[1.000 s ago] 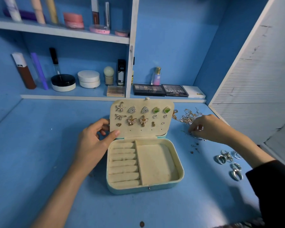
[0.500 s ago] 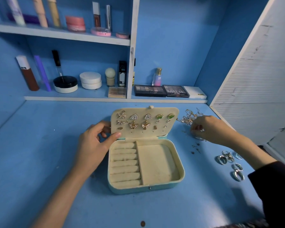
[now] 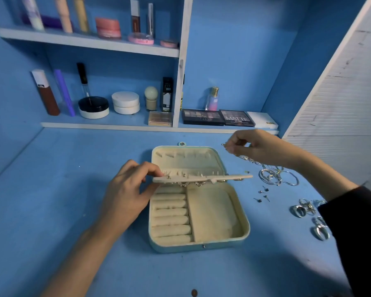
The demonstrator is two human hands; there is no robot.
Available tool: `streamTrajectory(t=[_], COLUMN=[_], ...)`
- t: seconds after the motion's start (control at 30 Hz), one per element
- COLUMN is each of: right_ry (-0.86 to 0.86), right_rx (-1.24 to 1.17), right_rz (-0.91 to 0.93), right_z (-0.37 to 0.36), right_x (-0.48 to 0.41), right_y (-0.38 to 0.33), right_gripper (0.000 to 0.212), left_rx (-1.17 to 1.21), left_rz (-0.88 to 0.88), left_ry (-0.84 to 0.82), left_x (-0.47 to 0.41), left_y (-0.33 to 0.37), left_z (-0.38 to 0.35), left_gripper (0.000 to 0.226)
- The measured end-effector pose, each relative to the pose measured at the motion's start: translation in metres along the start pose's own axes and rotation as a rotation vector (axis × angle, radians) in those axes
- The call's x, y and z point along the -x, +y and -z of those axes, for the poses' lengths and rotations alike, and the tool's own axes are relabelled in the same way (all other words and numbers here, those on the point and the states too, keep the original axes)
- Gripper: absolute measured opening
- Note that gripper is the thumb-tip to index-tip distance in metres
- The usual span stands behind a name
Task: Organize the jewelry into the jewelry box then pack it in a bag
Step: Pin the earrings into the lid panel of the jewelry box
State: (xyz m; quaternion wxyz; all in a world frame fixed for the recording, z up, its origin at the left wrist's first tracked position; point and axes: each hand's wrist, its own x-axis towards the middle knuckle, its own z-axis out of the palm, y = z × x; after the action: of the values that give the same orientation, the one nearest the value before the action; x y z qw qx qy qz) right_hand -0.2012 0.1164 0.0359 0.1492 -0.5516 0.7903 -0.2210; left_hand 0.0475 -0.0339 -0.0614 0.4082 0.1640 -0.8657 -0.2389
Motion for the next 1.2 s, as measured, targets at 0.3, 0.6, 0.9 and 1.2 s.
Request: streamTrajectory(t=[0.3,0.6,0.9,1.2], right_ry=[-0.397,-0.591,-0.635,-0.660], right_rx=[-0.177,-0.221,-0.264,-0.240], right_rz=[0.099,0.095,0.067,0.070], right_z=[-0.031,-0.052,-0.054,-0.054], right_x=[-0.041,-0.058,-0.065,-0.067], right_y=[-0.064,-0.079,-0.080,-0.083], right_gripper=[0.015,0.009,0.008,0.007], left_rx=[0.027,0.030,0.026,0.031], left_rz=[-0.062,-0.040,-0.052,-0.023], left_ry=[0.010,0.050,0.066,0.056], left_x=[0.005,0.006,0.005,0.005], left_y=[-0.005,-0.008,-0.005,-0.006], left_z=[0.002,-0.001,0.000,0.000], left_gripper=[0.015,0.017,0.015,0.020])
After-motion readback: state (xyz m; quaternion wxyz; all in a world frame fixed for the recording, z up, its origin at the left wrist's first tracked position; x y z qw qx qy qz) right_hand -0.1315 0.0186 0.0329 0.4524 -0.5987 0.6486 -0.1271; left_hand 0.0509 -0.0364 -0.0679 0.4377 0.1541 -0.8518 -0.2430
